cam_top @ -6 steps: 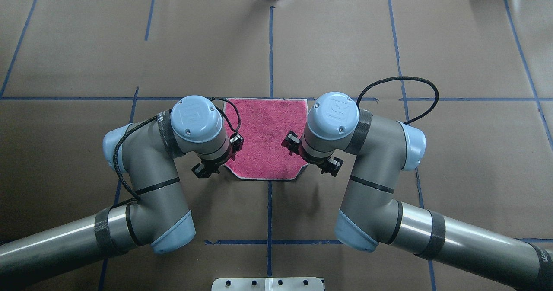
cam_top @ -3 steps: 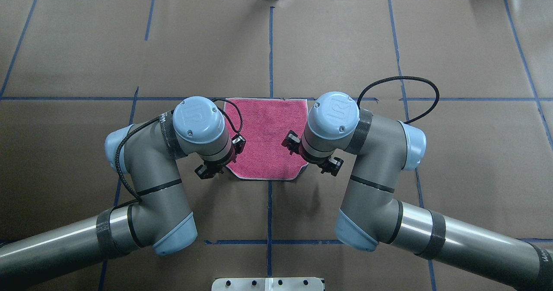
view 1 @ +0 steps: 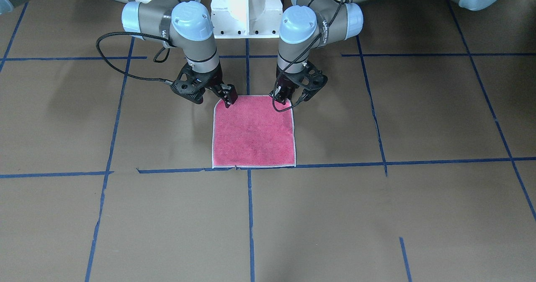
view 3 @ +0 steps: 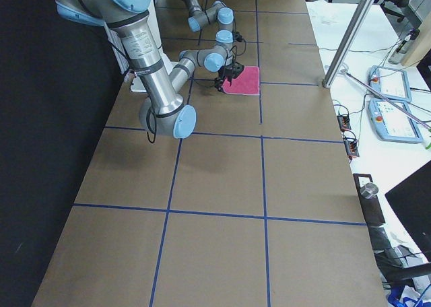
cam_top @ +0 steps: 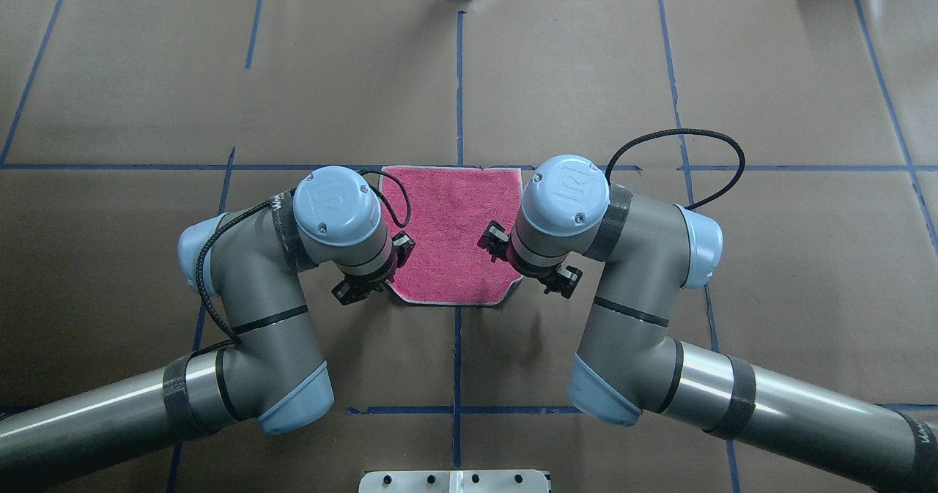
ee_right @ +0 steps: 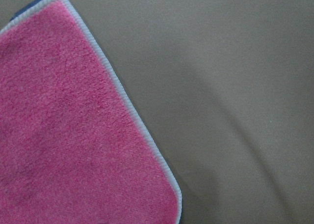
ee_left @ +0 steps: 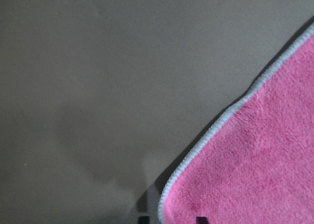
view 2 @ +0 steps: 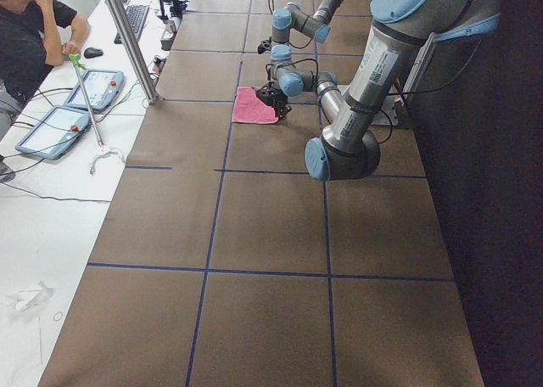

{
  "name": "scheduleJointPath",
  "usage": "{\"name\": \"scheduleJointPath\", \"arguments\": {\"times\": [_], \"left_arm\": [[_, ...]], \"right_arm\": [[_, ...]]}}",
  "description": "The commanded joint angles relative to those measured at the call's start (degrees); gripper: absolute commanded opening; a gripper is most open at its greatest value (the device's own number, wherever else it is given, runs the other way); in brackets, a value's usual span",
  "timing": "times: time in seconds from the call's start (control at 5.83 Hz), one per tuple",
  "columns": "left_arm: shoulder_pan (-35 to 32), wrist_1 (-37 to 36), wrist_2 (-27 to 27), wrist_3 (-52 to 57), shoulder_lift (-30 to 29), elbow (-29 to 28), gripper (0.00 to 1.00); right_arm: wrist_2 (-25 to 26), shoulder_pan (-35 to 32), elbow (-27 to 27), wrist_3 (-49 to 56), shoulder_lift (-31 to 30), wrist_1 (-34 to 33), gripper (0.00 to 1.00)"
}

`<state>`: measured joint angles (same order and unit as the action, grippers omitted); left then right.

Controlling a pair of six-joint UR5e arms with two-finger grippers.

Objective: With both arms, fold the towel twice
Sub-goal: 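Pinch the near corners of the pink towel with both grippers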

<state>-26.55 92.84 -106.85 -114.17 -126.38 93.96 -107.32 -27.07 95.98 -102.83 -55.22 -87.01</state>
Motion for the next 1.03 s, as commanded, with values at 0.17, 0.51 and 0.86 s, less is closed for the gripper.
{"name": "scheduleJointPath", "arguments": {"times": [0.17, 0.51, 0.86], "left_arm": [[0.01, 0.06, -0.11, 0.17, -0.09, 0.25, 0.03], [0.01, -0.02, -0.11, 0.35, -0.09, 0.61, 0.0], [0.01, -0.02, -0.11, 0.35, 0.0, 0.61, 0.0]], "right_arm": [[0.0, 0.0, 0.0, -0.09, 0.03, 0.0, 1.0], [0.0, 0.09, -0.61, 0.08, 0.03, 0.0, 1.0], [0.0, 0.18, -3.15, 0.09, 0.46, 1.39, 0.99]]}}
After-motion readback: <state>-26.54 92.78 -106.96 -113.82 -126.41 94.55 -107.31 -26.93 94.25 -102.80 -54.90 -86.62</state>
